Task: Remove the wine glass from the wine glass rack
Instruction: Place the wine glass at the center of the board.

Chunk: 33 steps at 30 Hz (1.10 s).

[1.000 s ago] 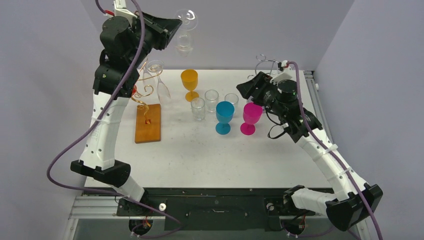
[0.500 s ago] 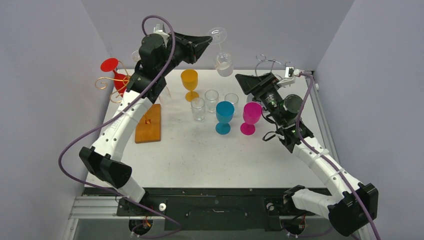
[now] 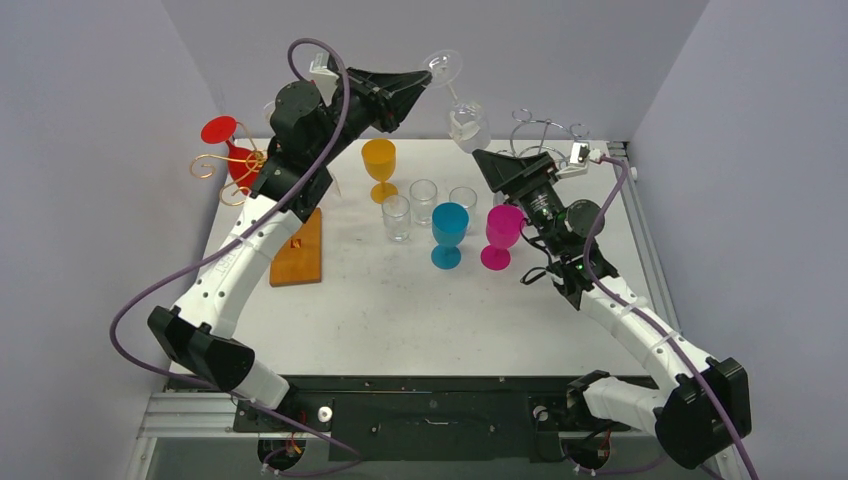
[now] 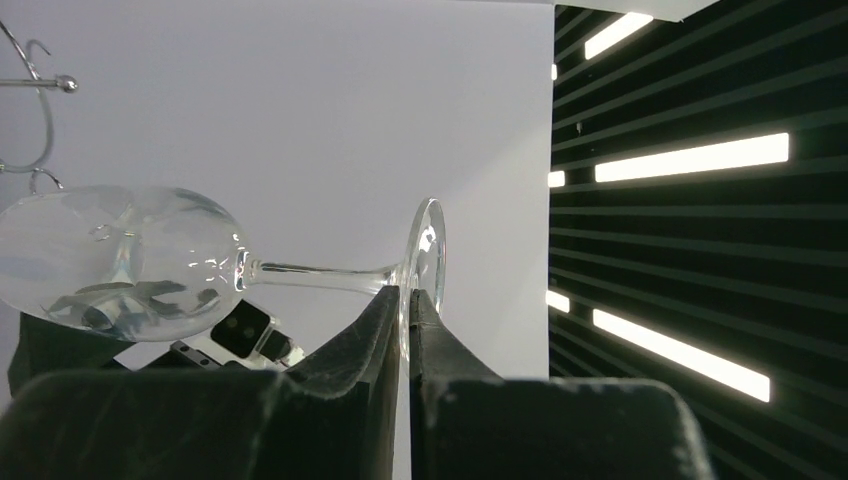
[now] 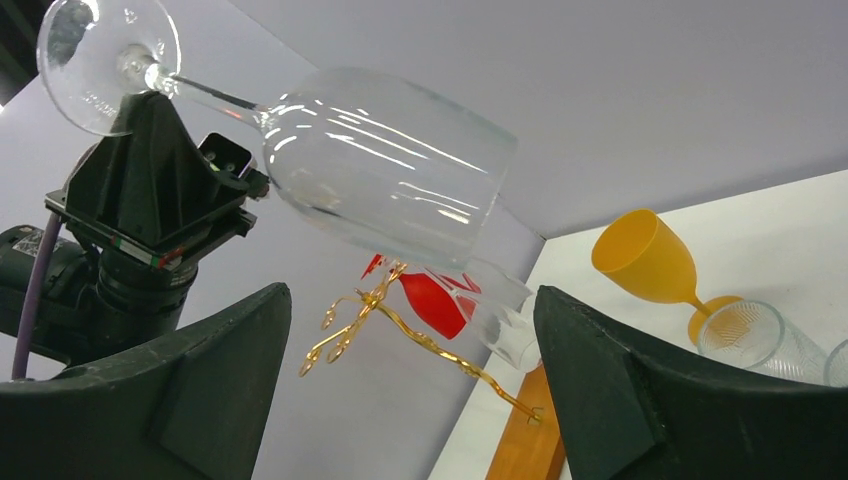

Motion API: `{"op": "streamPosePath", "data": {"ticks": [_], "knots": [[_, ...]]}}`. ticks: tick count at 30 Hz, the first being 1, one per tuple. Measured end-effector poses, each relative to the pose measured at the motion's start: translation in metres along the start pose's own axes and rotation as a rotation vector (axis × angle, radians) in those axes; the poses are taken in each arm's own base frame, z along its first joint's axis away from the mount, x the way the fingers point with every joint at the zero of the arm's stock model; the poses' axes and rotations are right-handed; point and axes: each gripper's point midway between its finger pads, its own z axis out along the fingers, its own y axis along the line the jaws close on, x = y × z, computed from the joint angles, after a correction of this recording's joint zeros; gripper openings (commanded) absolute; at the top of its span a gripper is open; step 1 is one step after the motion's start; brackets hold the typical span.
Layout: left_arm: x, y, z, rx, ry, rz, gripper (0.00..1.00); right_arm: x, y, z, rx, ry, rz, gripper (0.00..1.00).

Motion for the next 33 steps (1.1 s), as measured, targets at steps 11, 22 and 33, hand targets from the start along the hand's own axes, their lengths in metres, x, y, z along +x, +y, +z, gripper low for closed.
{"op": "streamPosePath", "data": {"ticks": [11, 22, 33], "knots": [[0.019, -0.009, -0.008, 0.033, 0.048, -0.027, 0.00, -0.010, 0.011, 0.004, -0.093, -0.040, 0.012, 0.84], [0.028, 0.006, -0.008, 0.026, 0.085, -0.075, 0.00, 0.001, 0.027, 0.011, -0.233, 0.003, 0.087, 0.77], [0.031, -0.004, -0.021, 0.070, 0.106, -0.103, 0.00, -0.009, 0.045, 0.005, -0.311, -0.016, 0.102, 0.64]]}}
